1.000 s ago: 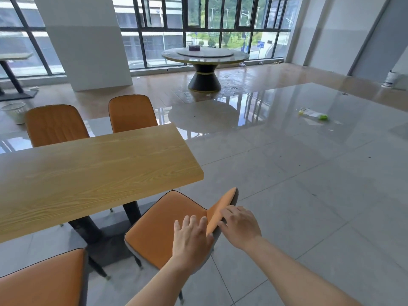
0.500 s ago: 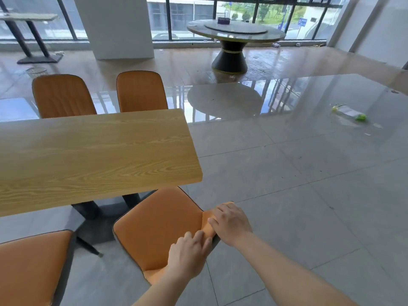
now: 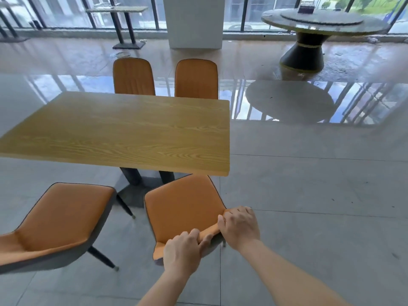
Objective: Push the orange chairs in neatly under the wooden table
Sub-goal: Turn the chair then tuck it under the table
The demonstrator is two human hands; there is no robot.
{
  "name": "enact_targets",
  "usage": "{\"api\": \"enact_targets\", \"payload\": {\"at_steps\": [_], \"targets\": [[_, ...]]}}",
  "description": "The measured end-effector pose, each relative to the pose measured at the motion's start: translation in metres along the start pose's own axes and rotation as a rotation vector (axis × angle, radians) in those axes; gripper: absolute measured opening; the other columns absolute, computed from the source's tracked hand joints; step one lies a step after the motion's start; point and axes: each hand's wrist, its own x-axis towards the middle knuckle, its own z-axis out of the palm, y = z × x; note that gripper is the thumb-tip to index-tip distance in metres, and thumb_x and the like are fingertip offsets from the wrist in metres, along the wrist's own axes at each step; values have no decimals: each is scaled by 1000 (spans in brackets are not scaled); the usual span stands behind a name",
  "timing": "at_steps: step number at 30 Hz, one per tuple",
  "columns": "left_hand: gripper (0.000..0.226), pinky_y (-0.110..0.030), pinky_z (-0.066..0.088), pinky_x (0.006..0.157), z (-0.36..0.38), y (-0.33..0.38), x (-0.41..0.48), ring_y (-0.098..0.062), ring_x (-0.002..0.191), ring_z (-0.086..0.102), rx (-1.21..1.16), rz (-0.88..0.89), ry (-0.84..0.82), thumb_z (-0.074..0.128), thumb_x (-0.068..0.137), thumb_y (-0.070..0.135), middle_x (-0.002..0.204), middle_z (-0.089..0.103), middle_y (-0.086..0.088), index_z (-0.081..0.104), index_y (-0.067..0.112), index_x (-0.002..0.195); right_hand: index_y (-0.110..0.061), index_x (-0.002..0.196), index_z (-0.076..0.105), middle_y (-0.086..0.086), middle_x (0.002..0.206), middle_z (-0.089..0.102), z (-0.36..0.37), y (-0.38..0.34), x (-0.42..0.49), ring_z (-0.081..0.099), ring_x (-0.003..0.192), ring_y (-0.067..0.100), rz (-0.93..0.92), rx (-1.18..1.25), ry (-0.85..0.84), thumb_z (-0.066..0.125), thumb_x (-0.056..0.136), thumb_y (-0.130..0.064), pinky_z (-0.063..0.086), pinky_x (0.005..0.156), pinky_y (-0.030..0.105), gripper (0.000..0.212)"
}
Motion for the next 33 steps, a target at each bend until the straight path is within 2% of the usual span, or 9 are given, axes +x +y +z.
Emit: {"api": "enact_targets", "payload": {"at_steps": [2,6,10,15,18,20,27,31,33], "targets": [[76,-33,39,60,-6,-5,-1,-16,67,58,15,46,-2,-3,85,78,81,65,9,54,28,89,-22,78,71,-2,87,72,-3,-1,-2,57,88,24,3,-20,-17,14,93,-50,39,90,42,66],[72,-31,36,62,-15,-22,-7,-16,64,51,28,106,0,1,89,70,81,67,5,57,25,92,-22,83,73,-3,88,70,-9,-12,-13,54,88,20,16,-38,-42,23,97,-52,36,88,40,61],[76,-35,46,62,-15,-55,-14,-20,67,60,36,132,44,-4,90,69,76,67,4,58,25,87,-22,80,75,-3,80,68,-6,-38,-25,52,82,20,31,-16,-60,24,97,-55,39,83,38,63],[62,-37,51,68,-19,-101,-23,-22,69,63,8,120,23,14,100,63,76,67,2,59,24,85,-21,76,74,-6,73,59,0,-80,-40,47,76,16,47,83,-70,25,94,-58,46,73,35,64],[67,-38,48,69,-22,-134,-31,-23,72,63,2,149,26,10,98,65,78,69,1,60,23,85,-21,74,67,-6,76,58,-3,-112,-53,51,75,15,62,142,-55,30,96,-56,48,69,31,55],[59,-38,47,69,-27,-153,-37,-23,73,63,-17,168,7,17,101,61,78,69,1,56,22,80,-23,71,59,-7,73,58,-3,-133,-63,53,69,13,86,163,-58,30,96,-55,49,66,29,50],[50,-36,35,65,-45,-209,-54,-21,72,62,-53,240,-26,24,104,56,78,68,1,51,25,75,-21,63,53,-7,61,56,6,-199,-88,56,60,13,213,175,-87,22,87,-55,53,65,30,51],[50,-36,43,67,-47,-220,-59,-20,68,58,-67,264,-46,25,104,56,75,64,3,51,24,75,-23,66,51,-8,64,55,4,-213,-95,54,61,11,245,184,-85,26,88,-52,50,60,27,45],[51,-39,48,75,-44,-222,-63,-24,74,61,-61,272,-63,24,103,57,79,66,1,51,23,78,-23,68,52,-7,66,56,3,-215,-97,55,64,12,234,185,-82,26,89,-53,51,62,29,45]]}}
